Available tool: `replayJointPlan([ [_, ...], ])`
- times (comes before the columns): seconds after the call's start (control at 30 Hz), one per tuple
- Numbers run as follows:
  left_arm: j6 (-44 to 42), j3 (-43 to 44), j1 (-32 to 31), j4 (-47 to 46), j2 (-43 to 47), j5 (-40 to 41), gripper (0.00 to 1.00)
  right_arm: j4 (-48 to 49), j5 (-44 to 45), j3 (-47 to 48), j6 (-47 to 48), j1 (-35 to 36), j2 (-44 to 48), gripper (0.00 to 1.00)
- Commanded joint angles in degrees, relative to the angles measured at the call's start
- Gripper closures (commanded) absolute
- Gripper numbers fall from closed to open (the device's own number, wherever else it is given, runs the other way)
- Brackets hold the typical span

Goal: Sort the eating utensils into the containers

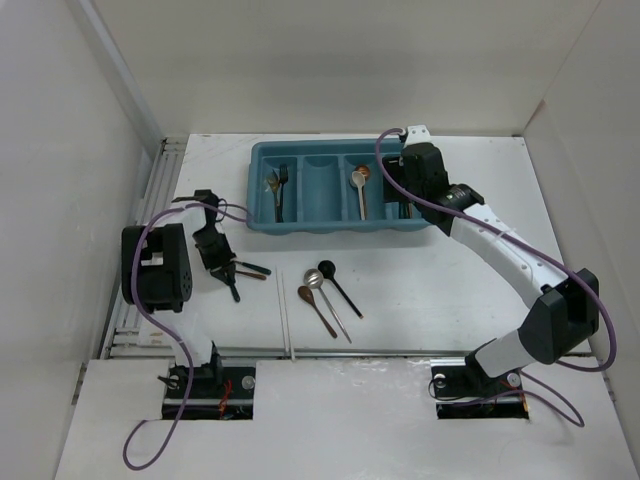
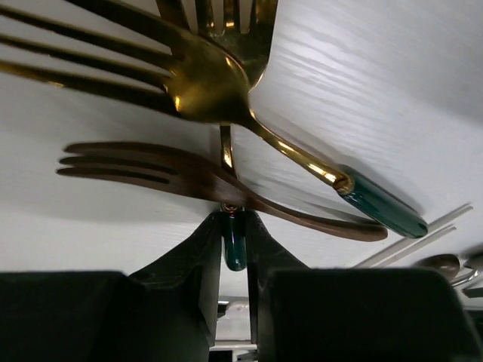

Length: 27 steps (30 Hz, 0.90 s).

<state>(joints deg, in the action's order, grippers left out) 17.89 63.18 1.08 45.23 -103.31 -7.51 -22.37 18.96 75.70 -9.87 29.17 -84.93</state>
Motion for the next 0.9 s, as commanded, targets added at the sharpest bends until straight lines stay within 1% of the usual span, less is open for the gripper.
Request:
replayJointPlan([
  [0.0, -1.7, -1.3, 2.8, -5.3, -3.8, 7.5, 1.00, 0.6, 1.0, 2.5, 0.1, -0.4, 0.0, 0.35],
  [0.07, -4.2, -0.6, 4.1, -5.9, -3.8, 8.3, 1.00, 0.6, 1.0, 2.5, 0.1, -0.4, 0.0, 0.35],
  [0.17, -8.5, 2.6, 4.1, -7.1, -1.1, 9.5, 1.00, 0.6, 1.0, 2.5, 0.1, -0.4, 0.0, 0.35],
  [0.23, -12.4, 4.2, 4.1, -8.4, 0.6, 13.4, 1.00, 0.6, 1.0, 2.5, 0.1, -0.4, -0.5, 0.35],
  [0.3, -16.1, 5.3, 4.1, -11.2, 4.7, 15.8, 1.00, 1.1, 1.0, 3.0, 0.6, -0.4, -0.5, 0.35],
  [0.33, -20.9, 5.3, 4.1, -12.4, 6.4, 16.6, 1.00, 1.1, 1.0, 3.6, 0.6, -0.4, -1.1, 0.35],
  [0.37, -23.9, 4.8, 3.6, -13.9, 9.8, 17.5, 1.00, 1.1, 1.0, 3.6, 0.6, -0.4, -1.6, 0.35],
  [0.4, -29.9, 3.3, 2.4, -17.3, 11.4, 20.4, 1.00, 1.1, 1.0, 4.3, 1.2, -0.4, -1.6, 0.35],
  [0.43, -29.9, 2.1, 1.9, -19.2, 12.8, 21.8, 1.00, 1.1, 1.0, 4.3, 1.2, -0.4, -2.2, 0.35],
  [0.47, -35.1, 1.2, 1.9, -20.9, 14.0, 22.7, 1.00, 1.7, 0.5, 4.9, 1.2, -0.4, -2.2, 0.35],
  [0.5, -36.9, 0.5, 1.4, -23.1, 15.8, 23.6, 1.00, 1.7, 0.5, 5.4, 1.2, -0.4, -2.7, 0.35],
  [0.6, -41.5, -0.3, 1.4, -23.6, 16.4, 25.8, 1.00, 2.2, -0.1, 5.9, 1.2, -0.4, -3.8, 0.35],
  [0.7, -42.8, -0.9, 1.4, -25.1, 16.9, 26.3, 1.00, 2.2, -0.6, 6.6, 1.7, -0.4, -3.8, 0.35],
  [0.73, -42.8, 0.3, 1.4, -25.6, 16.9, 26.3, 1.00, 2.2, -0.6, 6.6, 1.7, -0.4, -3.8, 0.35],
  [0.83, -42.8, 3.8, 1.4, -25.6, 16.9, 23.1, 1.00, 2.2, -0.6, 6.6, 1.7, -1.0, -3.8, 0.35],
  [0.87, -41.9, 7.6, 1.4, -24.9, 16.9, 22.0, 1.00, 2.2, -0.6, 6.6, 1.7, -1.0, -3.8, 0.35],
])
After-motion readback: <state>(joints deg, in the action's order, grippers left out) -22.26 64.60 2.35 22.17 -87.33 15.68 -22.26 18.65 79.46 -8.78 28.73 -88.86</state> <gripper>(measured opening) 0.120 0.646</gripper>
